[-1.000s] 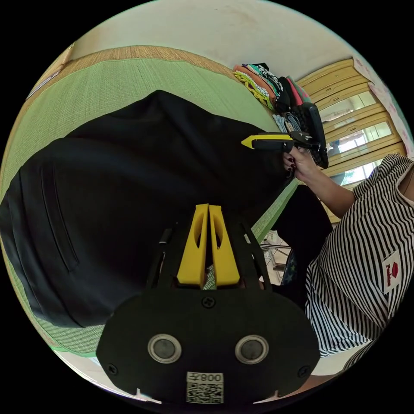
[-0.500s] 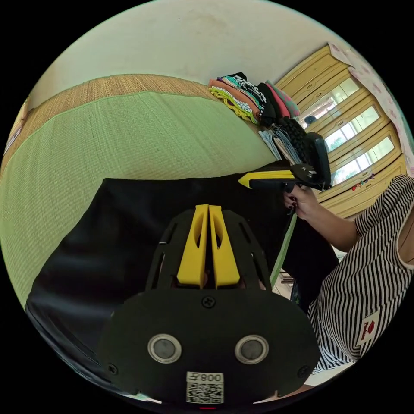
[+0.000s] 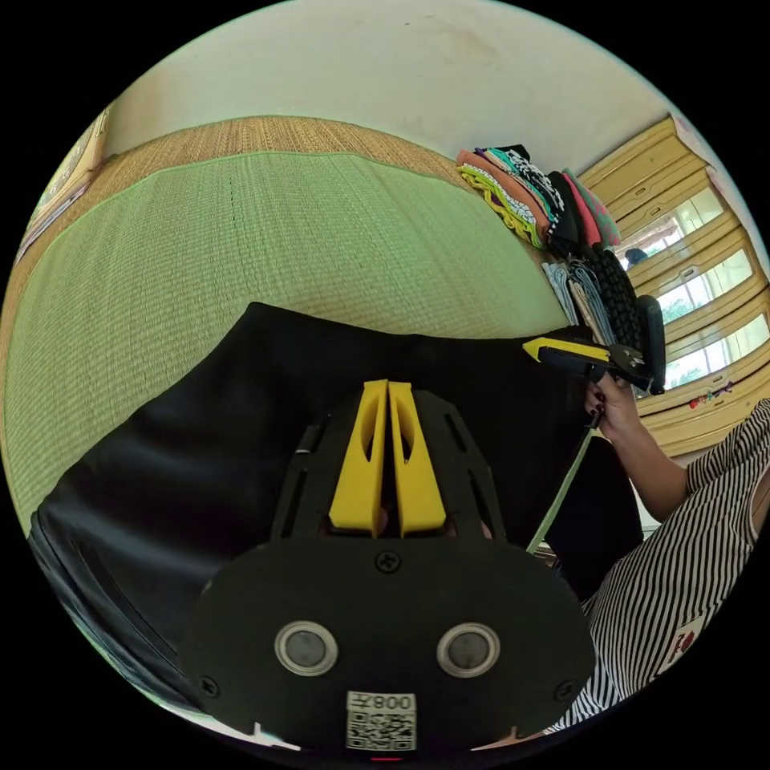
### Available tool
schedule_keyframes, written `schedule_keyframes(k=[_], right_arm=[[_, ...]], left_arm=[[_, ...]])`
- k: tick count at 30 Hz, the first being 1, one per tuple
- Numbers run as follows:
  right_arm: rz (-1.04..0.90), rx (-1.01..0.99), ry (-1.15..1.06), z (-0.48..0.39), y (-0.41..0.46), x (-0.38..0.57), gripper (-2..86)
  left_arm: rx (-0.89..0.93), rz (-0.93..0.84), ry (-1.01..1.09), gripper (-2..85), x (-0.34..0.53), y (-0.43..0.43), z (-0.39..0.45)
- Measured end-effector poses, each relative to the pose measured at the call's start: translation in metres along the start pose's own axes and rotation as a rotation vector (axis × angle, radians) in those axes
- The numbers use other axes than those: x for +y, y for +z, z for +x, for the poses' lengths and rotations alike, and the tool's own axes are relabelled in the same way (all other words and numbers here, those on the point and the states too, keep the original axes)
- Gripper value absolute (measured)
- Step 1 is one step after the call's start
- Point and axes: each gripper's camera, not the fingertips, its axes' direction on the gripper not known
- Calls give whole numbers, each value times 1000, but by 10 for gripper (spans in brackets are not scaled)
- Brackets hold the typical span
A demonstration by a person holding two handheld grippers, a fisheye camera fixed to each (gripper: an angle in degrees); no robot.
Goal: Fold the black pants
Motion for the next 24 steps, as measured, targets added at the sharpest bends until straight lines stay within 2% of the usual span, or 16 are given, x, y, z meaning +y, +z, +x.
schedule_keyframes(k=[4, 6, 9, 12, 16, 20, 24], right_arm=[[42, -53, -40, -12, -10, -3, 1], [23, -87, -109, -29, -5, -11, 1], [32, -158, -186, -51, -3, -26, 2], [71, -287, -301, -76, -3, -47, 5], [89, -337, -429, -105, 4, -80, 17], [71, -388, -420, -113, 19, -122, 58], [-32, -493, -349, -110, 46, -151, 71]], left_arm=[[-133, 98, -50, 1, 21, -26, -4], [-195, 81, -116, 2, 29, -29, -14], [-113, 84, -186, 3, 43, -36, -31], [-157, 148, -208, 6, 61, -56, -35], [-277, 230, -302, 20, 98, -95, -54], [-431, 341, -510, 64, 140, -146, -98], [-349, 401, -657, 89, 162, -165, -147]])
